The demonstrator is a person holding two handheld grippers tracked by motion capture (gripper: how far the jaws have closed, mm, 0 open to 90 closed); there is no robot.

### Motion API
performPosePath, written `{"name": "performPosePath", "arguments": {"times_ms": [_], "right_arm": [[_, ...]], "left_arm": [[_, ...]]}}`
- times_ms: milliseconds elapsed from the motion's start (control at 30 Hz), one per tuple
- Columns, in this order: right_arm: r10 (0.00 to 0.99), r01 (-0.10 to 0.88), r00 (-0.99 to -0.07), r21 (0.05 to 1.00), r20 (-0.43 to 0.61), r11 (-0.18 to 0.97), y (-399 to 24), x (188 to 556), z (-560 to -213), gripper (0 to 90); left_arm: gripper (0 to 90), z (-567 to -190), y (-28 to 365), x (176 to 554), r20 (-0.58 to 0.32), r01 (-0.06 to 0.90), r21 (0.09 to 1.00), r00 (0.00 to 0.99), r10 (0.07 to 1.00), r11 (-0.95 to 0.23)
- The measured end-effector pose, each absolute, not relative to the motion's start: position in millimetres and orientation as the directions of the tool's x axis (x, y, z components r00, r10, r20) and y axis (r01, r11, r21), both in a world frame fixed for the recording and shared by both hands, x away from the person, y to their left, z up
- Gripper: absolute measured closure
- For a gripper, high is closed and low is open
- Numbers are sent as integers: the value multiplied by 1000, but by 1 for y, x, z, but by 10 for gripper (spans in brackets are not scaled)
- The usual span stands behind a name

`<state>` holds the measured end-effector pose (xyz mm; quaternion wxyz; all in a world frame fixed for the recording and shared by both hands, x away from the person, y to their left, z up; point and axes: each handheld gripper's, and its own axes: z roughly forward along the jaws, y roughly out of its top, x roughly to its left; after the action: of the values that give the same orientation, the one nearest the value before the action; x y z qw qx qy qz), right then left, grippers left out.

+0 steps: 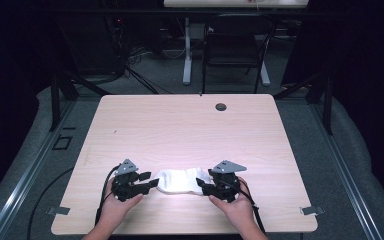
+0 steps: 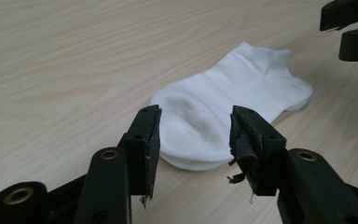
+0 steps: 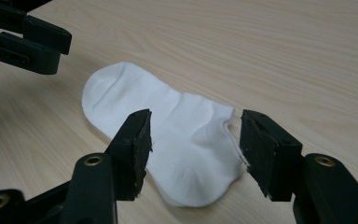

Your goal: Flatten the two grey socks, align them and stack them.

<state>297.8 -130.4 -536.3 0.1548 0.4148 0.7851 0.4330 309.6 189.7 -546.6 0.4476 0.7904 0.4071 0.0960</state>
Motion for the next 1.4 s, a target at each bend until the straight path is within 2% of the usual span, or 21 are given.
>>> {"name": "performPosePath", "arguments": {"times_ms": [233, 300, 367, 467, 800, 833, 867, 900, 1000, 1167, 1267, 1400], "right_arm": [[791, 515, -595, 823, 144, 238, -143, 280, -528, 433], [790, 513, -595, 827, 150, 230, -145, 274, -527, 451], [784, 501, -605, 832, 140, 238, -147, 266, -526, 507], [781, 485, -611, 841, 131, 238, -149, 259, -526, 517], [764, 495, -635, 819, 114, 289, -153, 253, -550, 510], [764, 475, -643, 811, 55, 341, -153, 255, -554, 486], [764, 475, -643, 808, 49, 348, -153, 256, -556, 475], [764, 475, -643, 808, 49, 348, -153, 256, -556, 475], [769, 502, -638, 785, 51, 364, -154, 261, -564, 391], [780, 528, -626, 752, 29, 396, -153, 266, -569, 307], [796, 552, -604, 734, 27, 394, -151, 268, -571, 213], [799, 558, -600, 730, 27, 394, -150, 268, -572, 164]], "left_arm": [[469, -537, 195, 297, -205, 545, 795, 653, 729, -264], [461, -535, 196, 292, -195, 533, 800, 664, 722, -275], [457, -533, 199, 287, -175, 512, 809, 679, 713, -289], [451, -534, 202, 282, -163, 502, 813, 683, 712, -295], [437, -549, 212, 279, -85, 463, 823, 674, 734, -330], [437, -552, 212, 280, -80, 468, 814, 677, 731, -345], [437, -554, 212, 281, -70, 472, 807, 675, 735, -356], [436, -554, 212, 281, -70, 472, 807, 675, 735, -356], [425, -560, 212, 284, -42, 498, 770, 663, 747, -399], [398, -563, 214, 288, -66, 521, 764, 650, 757, -381], [374, -567, 215, 292, -78, 541, 753, 637, 767, -374], [365, -571, 214, 295, -89, 557, 743, 631, 770, -371]]}}
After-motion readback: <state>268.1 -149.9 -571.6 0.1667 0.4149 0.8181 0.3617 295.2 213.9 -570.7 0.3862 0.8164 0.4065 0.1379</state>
